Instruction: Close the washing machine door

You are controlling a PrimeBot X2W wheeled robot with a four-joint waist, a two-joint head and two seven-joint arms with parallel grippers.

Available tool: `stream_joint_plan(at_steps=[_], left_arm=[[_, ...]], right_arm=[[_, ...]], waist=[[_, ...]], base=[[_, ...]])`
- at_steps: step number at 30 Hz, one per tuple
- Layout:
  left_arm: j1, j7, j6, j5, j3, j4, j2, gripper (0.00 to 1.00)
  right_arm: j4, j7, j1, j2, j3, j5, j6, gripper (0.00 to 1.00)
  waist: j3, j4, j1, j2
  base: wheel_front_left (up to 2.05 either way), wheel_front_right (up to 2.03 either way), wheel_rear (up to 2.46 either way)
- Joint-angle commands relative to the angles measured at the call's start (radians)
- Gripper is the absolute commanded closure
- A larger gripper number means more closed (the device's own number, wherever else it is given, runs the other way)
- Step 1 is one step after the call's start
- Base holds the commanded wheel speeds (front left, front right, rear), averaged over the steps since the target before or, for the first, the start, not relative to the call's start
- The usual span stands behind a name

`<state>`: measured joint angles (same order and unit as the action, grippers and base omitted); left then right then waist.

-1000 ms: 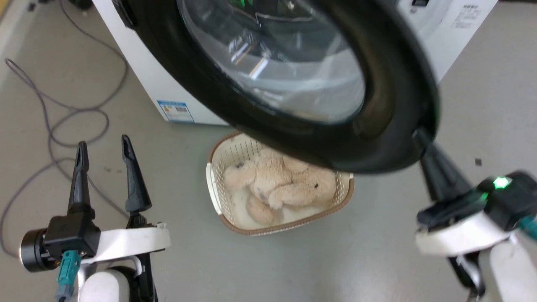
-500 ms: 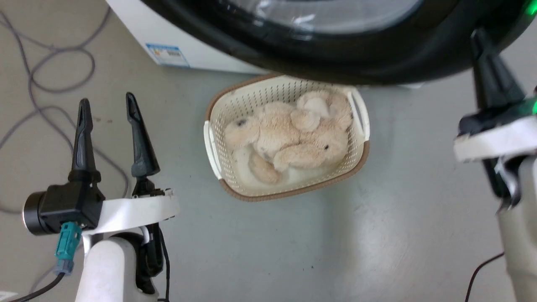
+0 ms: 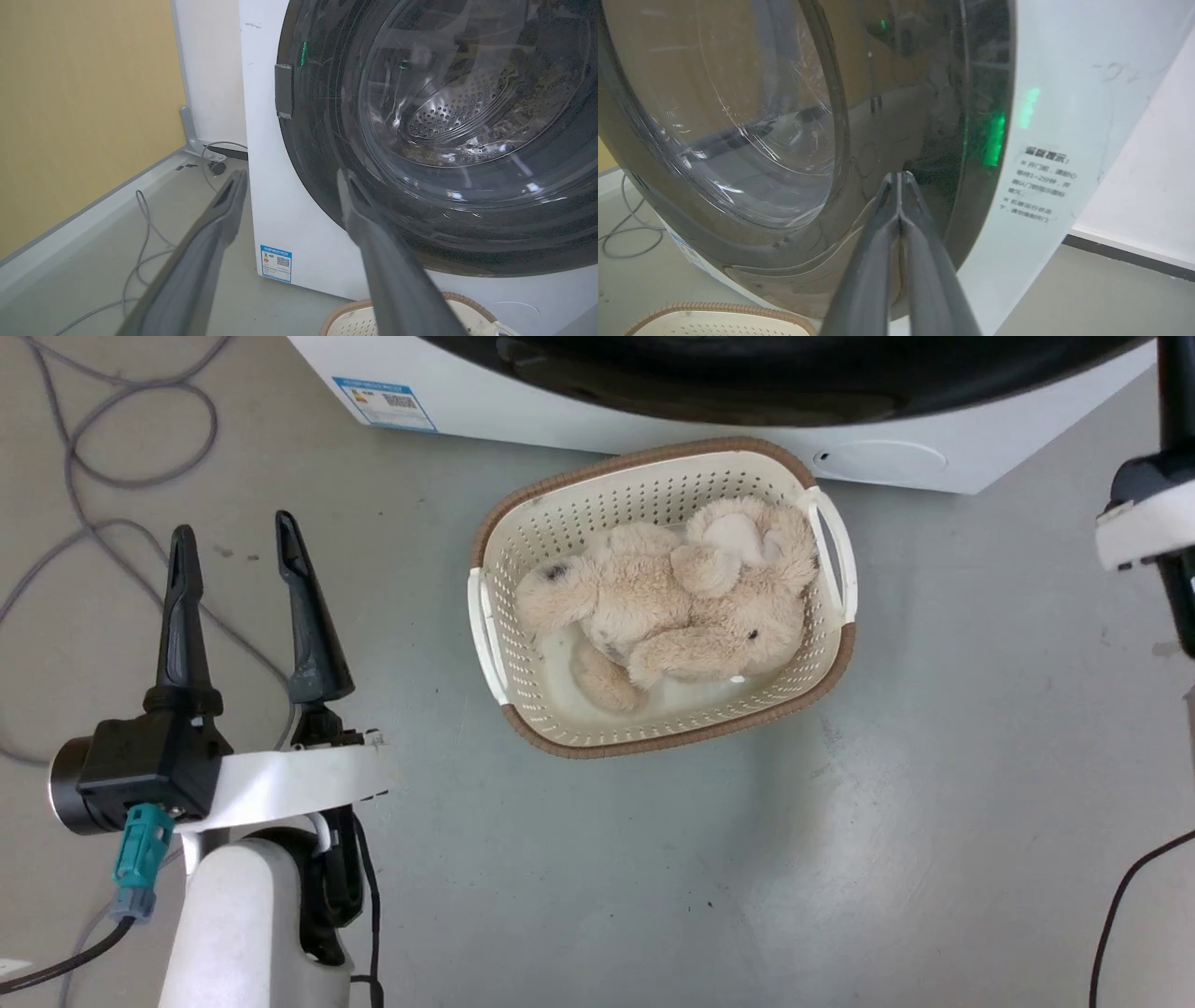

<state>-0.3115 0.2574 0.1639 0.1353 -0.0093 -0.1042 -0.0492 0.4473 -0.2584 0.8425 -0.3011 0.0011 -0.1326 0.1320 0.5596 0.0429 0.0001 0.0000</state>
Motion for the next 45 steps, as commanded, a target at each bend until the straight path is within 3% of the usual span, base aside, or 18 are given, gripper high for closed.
stream_joint_plan(at_steps=[1, 12, 22, 31, 40, 41, 42, 43, 45], left_arm=[[-0.018, 0.004, -0.004, 0.007, 0.005, 0.003, -0.001, 0.00], [0.001, 0.004, -0.011, 0.009, 0.034, 0.028, -0.001, 0.00], [0.089, 0.004, -0.031, -0.027, 0.075, 0.074, -0.001, 0.00], [0.177, 0.004, -0.025, -0.052, 0.068, 0.124, -0.001, 0.00], [0.259, 0.004, -0.023, -0.048, 0.055, 0.156, -0.001, 0.00], [0.266, 0.004, -0.026, -0.053, 0.051, 0.161, -0.001, 0.00], [0.272, 0.004, -0.028, -0.059, 0.046, 0.167, -0.001, 0.00], [0.280, 0.004, -0.028, -0.059, 0.043, 0.173, -0.001, 0.00], [0.294, 0.004, -0.026, -0.058, 0.038, 0.179, -0.001, 0.00]], right_arm=[[0.013, -0.003, 0.025, -0.009, -0.012, 0.008, -0.001, 1.00], [-0.015, -0.003, -0.017, 0.039, -0.111, 0.066, -0.001, 1.00], [-0.229, -0.003, -0.248, 0.136, -0.241, 0.113, -0.001, 1.00], [-0.354, -0.003, -0.453, 0.189, -0.150, 0.130, -0.001, 1.00], [-0.378, -0.003, -0.663, 0.235, -0.080, 0.126, -0.001, 1.00], [-0.374, -0.003, -0.683, 0.238, -0.079, 0.119, -0.001, 0.77], [-0.364, -0.003, -0.704, 0.241, -0.077, 0.113, -0.001, 0.42], [-0.356, -0.003, -0.723, 0.244, -0.074, 0.110, -0.001, 0.00], [-0.357, -0.003, -0.750, 0.247, -0.070, 0.108, -0.001, 0.00]], waist=[[0.002, 0.002, -0.0001, 0.0000], [-0.056, -0.015, -0.0001, 0.0000], [-0.224, -0.082, -0.0001, 0.0000], [-0.354, -0.150, -0.0001, 0.0000], [-0.460, -0.189, -0.0001, 0.0000], [-0.469, -0.189, -0.0001, 0.0000], [-0.478, -0.190, -0.0001, 0.0000], [-0.488, -0.190, -0.0001, 0.0000], [-0.504, -0.192, -0.0001, 0.0000]], base=[[0.00, 0.00, 0.00], [0.00, 0.00, 0.00], [0.00, 0.00, 0.00], [0.00, 0.00, 0.00], [0.00, 0.00, 0.00], [0.00, 0.00, 0.00], [0.00, 0.00, 0.00], [0.00, 0.00, 0.00], [0.00, 0.00, 0.00]])
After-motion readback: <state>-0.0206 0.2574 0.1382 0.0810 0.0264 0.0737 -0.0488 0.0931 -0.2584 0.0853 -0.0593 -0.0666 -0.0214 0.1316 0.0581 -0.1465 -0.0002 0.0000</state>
